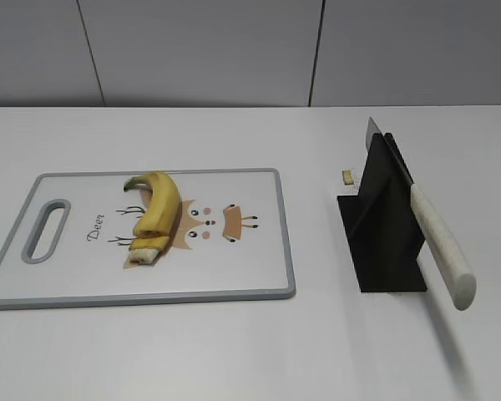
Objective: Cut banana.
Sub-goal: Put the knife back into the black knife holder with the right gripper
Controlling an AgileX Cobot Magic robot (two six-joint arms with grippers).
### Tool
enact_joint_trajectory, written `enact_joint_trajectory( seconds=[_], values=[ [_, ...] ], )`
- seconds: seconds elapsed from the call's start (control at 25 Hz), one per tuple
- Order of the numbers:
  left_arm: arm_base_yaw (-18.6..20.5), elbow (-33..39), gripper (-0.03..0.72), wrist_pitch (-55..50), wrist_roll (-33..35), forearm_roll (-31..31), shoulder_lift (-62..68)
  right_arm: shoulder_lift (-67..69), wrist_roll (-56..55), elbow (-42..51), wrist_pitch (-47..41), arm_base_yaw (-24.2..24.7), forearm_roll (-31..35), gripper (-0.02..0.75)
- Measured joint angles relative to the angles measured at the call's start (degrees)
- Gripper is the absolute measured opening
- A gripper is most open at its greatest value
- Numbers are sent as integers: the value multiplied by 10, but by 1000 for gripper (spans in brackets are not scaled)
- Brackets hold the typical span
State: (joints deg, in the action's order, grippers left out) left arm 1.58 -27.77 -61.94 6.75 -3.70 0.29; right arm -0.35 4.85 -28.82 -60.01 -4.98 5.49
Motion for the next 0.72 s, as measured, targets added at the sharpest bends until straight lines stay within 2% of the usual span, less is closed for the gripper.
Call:
enact_joint_trajectory(
  seconds=[0.2,0.72],
  values=[
    [0,0,517,0,0,0,0,0,0,0,0,23,0,540],
    [0,0,512,0,0,0,0,0,0,0,0,24,0,540]
  ],
)
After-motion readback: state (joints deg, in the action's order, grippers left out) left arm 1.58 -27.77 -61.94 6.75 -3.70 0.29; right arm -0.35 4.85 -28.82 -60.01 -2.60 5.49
